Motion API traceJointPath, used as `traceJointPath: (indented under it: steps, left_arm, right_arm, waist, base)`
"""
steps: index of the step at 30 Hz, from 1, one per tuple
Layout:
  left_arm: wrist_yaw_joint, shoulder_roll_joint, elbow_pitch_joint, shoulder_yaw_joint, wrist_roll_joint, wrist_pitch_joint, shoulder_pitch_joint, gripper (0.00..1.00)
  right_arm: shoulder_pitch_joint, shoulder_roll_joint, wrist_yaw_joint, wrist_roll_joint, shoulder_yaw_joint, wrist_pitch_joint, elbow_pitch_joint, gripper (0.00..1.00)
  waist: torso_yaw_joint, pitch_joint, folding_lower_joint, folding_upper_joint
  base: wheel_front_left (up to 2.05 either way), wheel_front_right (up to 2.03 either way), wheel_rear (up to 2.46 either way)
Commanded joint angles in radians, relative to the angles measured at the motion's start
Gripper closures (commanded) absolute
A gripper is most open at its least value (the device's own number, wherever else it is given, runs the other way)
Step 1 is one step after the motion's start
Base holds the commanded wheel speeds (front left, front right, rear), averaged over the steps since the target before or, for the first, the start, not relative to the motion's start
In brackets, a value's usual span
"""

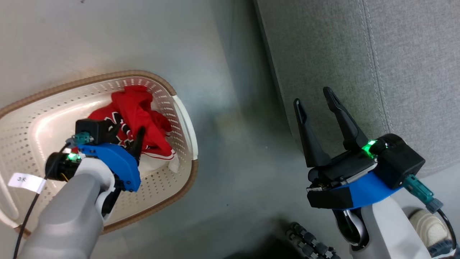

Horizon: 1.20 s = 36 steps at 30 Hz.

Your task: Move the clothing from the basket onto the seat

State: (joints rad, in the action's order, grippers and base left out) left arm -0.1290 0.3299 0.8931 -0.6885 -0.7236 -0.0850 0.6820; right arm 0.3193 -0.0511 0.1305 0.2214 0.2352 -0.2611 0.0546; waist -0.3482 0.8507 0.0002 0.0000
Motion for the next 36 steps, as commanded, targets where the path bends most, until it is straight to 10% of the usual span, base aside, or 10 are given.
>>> traceJointPath:
  steps: [1, 12, 13, 15, 36]
  left_arm:
    - [-0.002, 0.017, 0.002, -0.012, -0.023, 0.006, 0.027, 0.00]
    - [-0.002, 0.019, 0.082, -0.044, -0.110, 0.078, 0.080, 0.00]
    - [-0.002, 0.016, 0.094, -0.050, -0.111, 0.088, 0.086, 0.53]
    - [-0.002, 0.007, 0.106, -0.058, -0.112, 0.092, 0.095, 1.00]
    - [-0.003, -0.038, 0.115, -0.159, -0.192, 0.039, 0.092, 1.00]
  right_arm:
    - [0.021, 0.001, 0.000, 0.010, 0.009, -0.005, -0.016, 0.00]
    - [0.020, 0.001, 0.000, 0.036, 0.029, -0.005, -0.039, 0.00]
    - [0.018, 0.001, 0.000, 0.036, 0.028, -0.005, -0.039, 0.00]
    - [0.017, 0.001, 0.000, 0.037, 0.027, -0.005, -0.039, 0.00]
    - [0.044, 0.001, 0.000, -0.011, 0.018, -0.005, -0.009, 0.00]
  waist:
    - [-0.032, 0.036, -0.0002, 0.0000]
    - [-0.058, 0.076, -0.0002, 0.0000]
    - [-0.058, 0.076, -0.0002, 0.0000]
    - [-0.058, 0.076, -0.0002, 0.0000]
    - [0.010, -0.018, -0.0002, 0.0000]
  base:
    - [0.00, 0.00, 0.00]
    - [0.00, 0.00, 0.00]
    - [0.00, 0.00, 0.00]
    - [0.00, 0.00, 0.00]
    - [0.00, 0.00, 0.00]
